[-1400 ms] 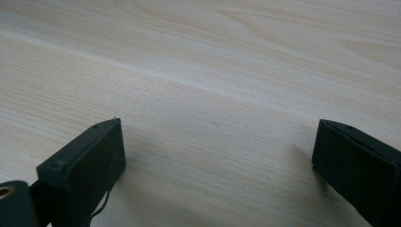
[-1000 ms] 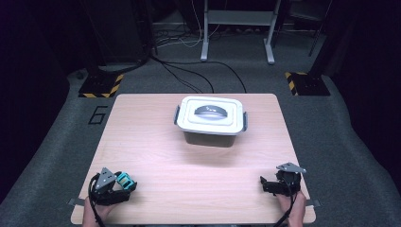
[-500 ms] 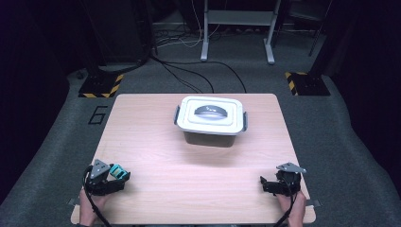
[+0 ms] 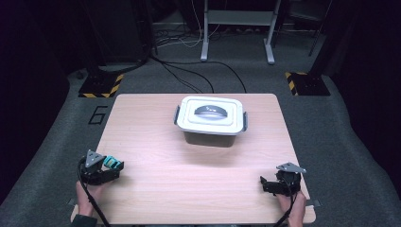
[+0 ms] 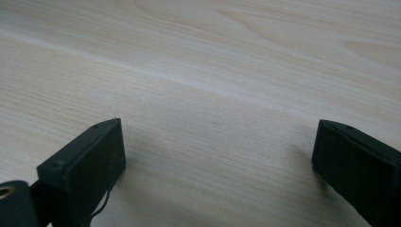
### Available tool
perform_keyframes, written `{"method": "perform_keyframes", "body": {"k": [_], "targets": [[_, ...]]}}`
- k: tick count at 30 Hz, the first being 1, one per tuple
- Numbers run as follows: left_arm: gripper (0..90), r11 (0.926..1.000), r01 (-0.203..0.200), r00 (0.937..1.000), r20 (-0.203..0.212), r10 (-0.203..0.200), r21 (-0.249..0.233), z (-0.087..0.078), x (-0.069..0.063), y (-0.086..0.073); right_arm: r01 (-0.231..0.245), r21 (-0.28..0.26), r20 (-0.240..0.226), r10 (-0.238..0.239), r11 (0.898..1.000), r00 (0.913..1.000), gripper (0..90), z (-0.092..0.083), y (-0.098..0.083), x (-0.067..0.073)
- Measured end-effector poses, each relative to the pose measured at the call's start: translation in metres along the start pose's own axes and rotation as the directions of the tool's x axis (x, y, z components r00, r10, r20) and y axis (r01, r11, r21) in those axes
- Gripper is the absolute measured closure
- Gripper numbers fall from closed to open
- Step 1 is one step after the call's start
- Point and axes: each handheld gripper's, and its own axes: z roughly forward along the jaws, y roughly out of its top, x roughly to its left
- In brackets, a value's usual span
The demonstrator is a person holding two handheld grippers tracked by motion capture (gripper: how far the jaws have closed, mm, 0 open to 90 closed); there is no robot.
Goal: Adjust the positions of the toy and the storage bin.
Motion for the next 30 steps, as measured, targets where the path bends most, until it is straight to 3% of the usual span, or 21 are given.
{"method": "perform_keyframes", "body": {"k": [10, 20, 25, 30], "targets": [[22.6, 0.9985, 0.048, 0.9979, -0.046, -0.047, 0.026, 0.010, 0.019, -0.001, 0.000, 0.000, 0.000, 0.000, 1.000, 1.0000, 2.7, 0.000, 0.000, 0.000], [22.6, 0.9930, 0.100, 0.9863, -0.138, -0.090, 0.063, 0.024, 0.036, -0.007, 0.000, 0.001, 0.001, 0.000, 1.000, 1.0000, 2.7, 0.000, 0.000, 0.000], [22.6, 0.9886, 0.126, 0.9803, -0.163, -0.111, 0.082, 0.030, 0.041, -0.012, 0.000, 0.000, 0.000, 0.000, 1.000, 1.0000, 2.6, 0.000, 0.000, 0.000], [22.5, 0.9856, 0.132, 0.9781, -0.175, -0.112, 0.106, 0.036, 0.043, -0.014, 0.000, 0.000, 0.000, 0.000, 1.000, 1.0000, 2.6, 0.000, 0.000, 0.000]]}}
